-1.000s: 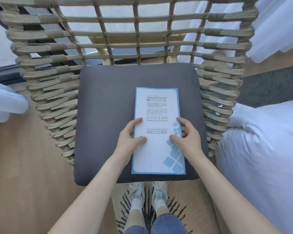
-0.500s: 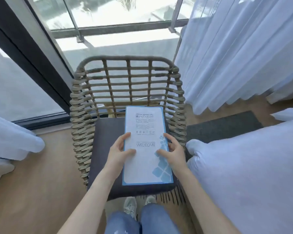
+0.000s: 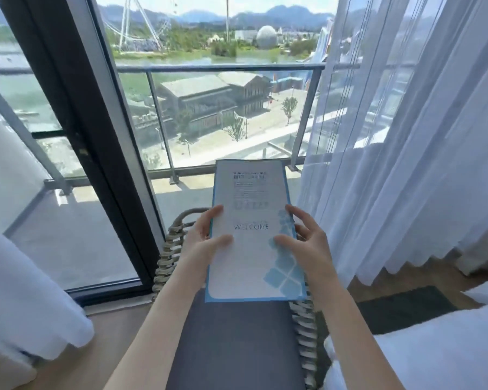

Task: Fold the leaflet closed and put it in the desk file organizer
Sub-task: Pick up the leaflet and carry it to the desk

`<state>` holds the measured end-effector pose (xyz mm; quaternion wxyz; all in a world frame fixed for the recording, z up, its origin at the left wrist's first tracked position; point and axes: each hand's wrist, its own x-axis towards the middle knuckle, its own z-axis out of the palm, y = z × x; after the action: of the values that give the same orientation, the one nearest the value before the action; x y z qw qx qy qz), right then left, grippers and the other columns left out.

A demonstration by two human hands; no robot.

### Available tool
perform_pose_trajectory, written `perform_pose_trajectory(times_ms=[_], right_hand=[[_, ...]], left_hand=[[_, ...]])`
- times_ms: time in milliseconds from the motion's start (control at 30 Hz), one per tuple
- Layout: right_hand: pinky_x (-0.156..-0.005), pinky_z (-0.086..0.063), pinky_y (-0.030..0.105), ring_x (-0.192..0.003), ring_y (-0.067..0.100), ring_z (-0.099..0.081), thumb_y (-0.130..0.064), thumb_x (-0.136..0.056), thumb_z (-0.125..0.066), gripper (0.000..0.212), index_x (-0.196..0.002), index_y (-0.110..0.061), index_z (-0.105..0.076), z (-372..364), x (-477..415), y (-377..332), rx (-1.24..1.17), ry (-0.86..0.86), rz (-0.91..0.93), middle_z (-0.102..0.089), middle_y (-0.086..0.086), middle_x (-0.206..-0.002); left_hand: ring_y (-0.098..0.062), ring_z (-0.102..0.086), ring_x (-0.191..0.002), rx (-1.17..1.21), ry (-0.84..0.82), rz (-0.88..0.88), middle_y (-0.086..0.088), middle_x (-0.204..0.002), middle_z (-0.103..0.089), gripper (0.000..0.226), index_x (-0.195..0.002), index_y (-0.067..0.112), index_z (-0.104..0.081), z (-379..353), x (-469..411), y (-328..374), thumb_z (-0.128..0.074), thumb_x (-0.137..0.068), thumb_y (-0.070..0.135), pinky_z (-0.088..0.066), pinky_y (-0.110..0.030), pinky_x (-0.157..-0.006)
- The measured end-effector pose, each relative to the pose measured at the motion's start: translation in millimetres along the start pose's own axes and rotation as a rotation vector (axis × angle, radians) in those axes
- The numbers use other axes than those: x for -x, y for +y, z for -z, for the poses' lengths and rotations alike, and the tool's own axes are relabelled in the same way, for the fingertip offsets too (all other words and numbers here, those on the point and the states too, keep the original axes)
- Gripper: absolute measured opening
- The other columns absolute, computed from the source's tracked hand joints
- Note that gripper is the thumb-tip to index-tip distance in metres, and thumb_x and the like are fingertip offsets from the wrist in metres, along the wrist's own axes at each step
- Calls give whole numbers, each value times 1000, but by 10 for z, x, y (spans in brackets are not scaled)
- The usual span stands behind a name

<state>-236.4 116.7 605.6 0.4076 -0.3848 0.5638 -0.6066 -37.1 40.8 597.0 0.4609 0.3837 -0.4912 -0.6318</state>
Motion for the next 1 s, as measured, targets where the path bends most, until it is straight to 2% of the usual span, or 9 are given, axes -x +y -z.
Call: perform_pose_trajectory(times_ms=[133,267,367,433,500,600,733,867,1000], right_hand=[[-63,-58,25,-77,14,-72,-8,-61,-76,68,-121,-38,-64,-52,-105,-424,-45,-38,97,-78,0,-92],[-61,-55,23,-75,14,-71,-8,-60,-76,69,-123,-33,-64,-129,-118,-416,-59,-70,108,-78,-1,-89],[-62,-57,25,-79,16,-73,-7,-59,-75,69,-121,-34,-65,-230,-119,-301,-65,-120,91,-79,-1,-91],[-62,-57,24,-79,16,-74,-7,-59,-75,68,-120,-36,-66,-360,-130,-238,-71,-170,70,-79,0,-91],[-62,-57,23,-81,17,-74,-5,-61,-75,67,-119,-36,-66,-552,-139,-178,-77,-245,56,-79,1,-93],[-63,-58,25,-82,19,-75,3,-67,-74,66,-120,-35,-66,-937,-114,-85,-76,-378,40,-79,1,-93],[-64,-59,27,-81,19,-75,8,-72,-73,65,-120,-35,-66,-1541,50,31,-70,-557,14,-78,0,-93],[-71,-62,32,-87,21,-74,8,-74,-74,65,-122,-34,-64,-2151,265,118,-72,-726,9,-78,2,-96],[-67,-59,24,-86,18,-75,5,-77,-73,64,-122,-39,-64,-2749,543,188,-64,-892,-10,-78,0,-96]], left_hand=[[-26,-68,-104,36,18,-63,-2,-121,-68,67,-126,23,-60,-88,-33,423,-69,-65,-2,-58,-39,-78],[-29,-68,-103,41,70,-69,-3,-121,-67,63,-127,23,-60,-43,60,495,-66,-75,-13,-59,-39,-74],[-30,-67,-105,30,132,-77,-4,-120,-68,68,-127,23,-60,72,202,468,-69,-66,-5,-57,-47,-86],[-29,-68,-105,27,179,-93,-5,-120,-69,65,-127,23,-60,197,313,447,-66,-71,-9,-57,-47,-86],[-28,-68,-105,21,261,-108,-4,-119,-70,63,-126,25,-61,371,444,433,-65,-75,-12,-58,-46,-85],[-27,-68,-106,8,427,-125,-2,-118,-70,66,-123,28,-62,684,708,448,-68,-64,1,-57,-47,-86],[-24,-69,-104,0,627,-139,1,-114,-73,63,-117,32,-65,1151,1133,516,-67,-61,2,-57,-38,-77],[-26,-68,-106,-12,786,-183,-4,-119,-70,68,-126,23,-60,1561,1580,600,-65,-62,0,-55,-44,-88],[-24,-68,-106,5,931,-219,-4,-118,-70,65,-130,19,-56,1961,2030,626,-63,-74,-14,-55,-42,-90]])
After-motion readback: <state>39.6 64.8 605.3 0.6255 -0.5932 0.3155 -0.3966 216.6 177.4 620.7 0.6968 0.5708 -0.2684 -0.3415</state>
